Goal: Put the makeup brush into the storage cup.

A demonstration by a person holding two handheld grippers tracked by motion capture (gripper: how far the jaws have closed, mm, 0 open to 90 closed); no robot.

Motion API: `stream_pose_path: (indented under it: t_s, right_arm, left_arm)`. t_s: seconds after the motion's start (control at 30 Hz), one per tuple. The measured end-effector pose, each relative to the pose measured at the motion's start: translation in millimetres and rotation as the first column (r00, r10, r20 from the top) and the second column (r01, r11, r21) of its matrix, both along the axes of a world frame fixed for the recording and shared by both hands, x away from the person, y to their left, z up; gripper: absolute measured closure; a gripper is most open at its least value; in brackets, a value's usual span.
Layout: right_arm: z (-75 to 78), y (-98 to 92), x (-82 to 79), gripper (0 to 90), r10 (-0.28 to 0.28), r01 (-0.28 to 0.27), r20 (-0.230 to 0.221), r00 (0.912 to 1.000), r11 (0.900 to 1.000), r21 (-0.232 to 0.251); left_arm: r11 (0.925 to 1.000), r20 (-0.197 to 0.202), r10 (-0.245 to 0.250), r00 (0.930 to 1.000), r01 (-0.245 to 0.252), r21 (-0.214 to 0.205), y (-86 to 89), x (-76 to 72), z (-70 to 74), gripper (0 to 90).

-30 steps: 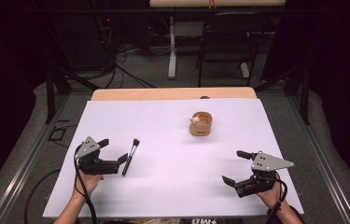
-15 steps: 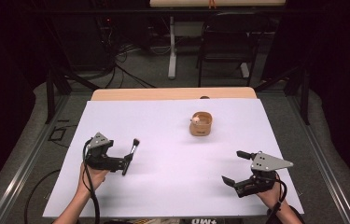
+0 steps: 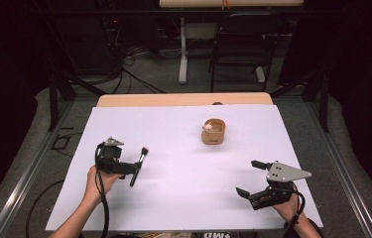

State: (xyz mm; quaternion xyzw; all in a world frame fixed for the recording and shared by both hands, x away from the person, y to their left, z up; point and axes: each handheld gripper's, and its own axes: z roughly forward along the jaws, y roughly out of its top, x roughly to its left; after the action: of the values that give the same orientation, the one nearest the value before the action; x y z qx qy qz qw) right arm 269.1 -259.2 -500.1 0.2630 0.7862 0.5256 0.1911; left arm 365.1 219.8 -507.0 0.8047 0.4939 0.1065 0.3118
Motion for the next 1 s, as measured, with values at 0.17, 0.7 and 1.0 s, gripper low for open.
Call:
stream_pose_path:
  t_s: [0.17, 0.7, 1.0]
  right_arm:
    - [-0.1, 0.2, 0.3, 0.0, 0.0, 0.0, -0.002, 1.0, 1.0, -0.003]
    - [-0.3, 0.8, 0.1, 0.0, 0.002, -0.002, -0.007, 1.0, 1.0, -0.007]
    - [-0.5, 1.1, 0.0, 0.0, 0.003, -0.003, -0.007, 1.0, 1.0, -0.006]
  left_arm:
    - [0.9989, -0.08, 0.009, 0.9968, -0.005, 0.046, -5.0, 6.9, 2.6, 8.3]
    - [0.9956, -0.228, -0.005, 0.9735, 0.027, 0.09, -17.0, 21.4, 5.9, 31.1]
    - [0.9962, -0.276, -0.019, 0.961, 0.042, 0.077, -19.9, 24.5, 0.3, 48.8]
